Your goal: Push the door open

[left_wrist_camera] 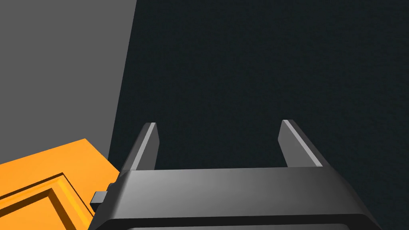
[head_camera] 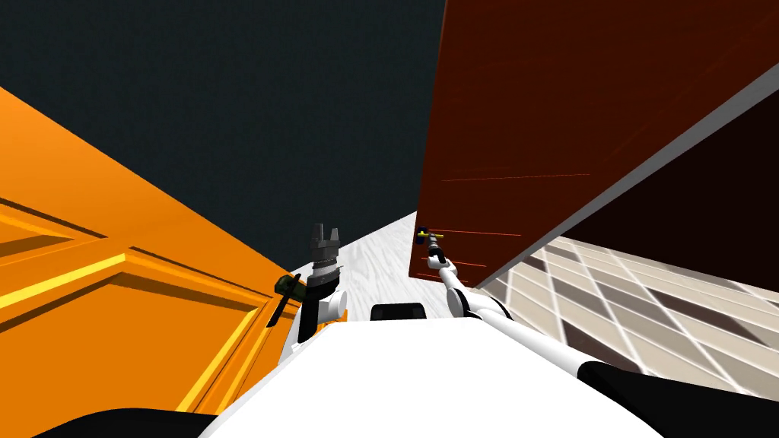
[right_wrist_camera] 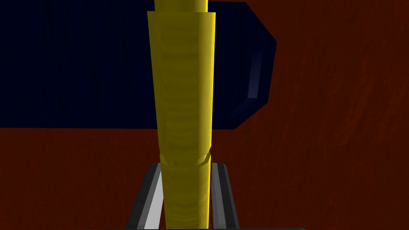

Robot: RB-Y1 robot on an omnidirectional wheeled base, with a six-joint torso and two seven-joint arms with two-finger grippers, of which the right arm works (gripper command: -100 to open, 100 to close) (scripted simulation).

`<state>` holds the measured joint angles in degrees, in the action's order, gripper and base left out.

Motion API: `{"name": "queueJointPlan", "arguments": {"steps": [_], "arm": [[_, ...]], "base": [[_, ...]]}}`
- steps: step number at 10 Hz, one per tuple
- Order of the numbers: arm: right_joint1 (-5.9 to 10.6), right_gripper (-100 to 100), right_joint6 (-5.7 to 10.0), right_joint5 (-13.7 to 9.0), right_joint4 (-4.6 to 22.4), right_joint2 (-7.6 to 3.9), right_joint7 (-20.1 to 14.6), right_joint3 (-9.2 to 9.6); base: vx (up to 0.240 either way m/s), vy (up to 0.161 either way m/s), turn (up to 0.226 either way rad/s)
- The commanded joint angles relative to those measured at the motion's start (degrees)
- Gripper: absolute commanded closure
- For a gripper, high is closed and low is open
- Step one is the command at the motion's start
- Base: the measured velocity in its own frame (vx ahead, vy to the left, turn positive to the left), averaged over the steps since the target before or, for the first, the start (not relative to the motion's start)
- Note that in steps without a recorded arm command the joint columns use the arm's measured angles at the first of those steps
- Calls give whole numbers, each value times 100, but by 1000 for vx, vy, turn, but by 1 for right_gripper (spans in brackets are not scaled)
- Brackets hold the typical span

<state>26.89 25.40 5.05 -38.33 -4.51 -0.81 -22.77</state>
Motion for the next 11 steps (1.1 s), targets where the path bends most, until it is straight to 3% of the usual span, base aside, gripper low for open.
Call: {"name": "queueJointPlan", "arguments": {"steps": [1, 11], "arm": [[0, 100, 0, 0, 0, 0, 0, 0], [-74, 100, -24, -159, -143, -126, 349, -719]], "base": [[80, 18, -28], [171, 65, -46]]}}
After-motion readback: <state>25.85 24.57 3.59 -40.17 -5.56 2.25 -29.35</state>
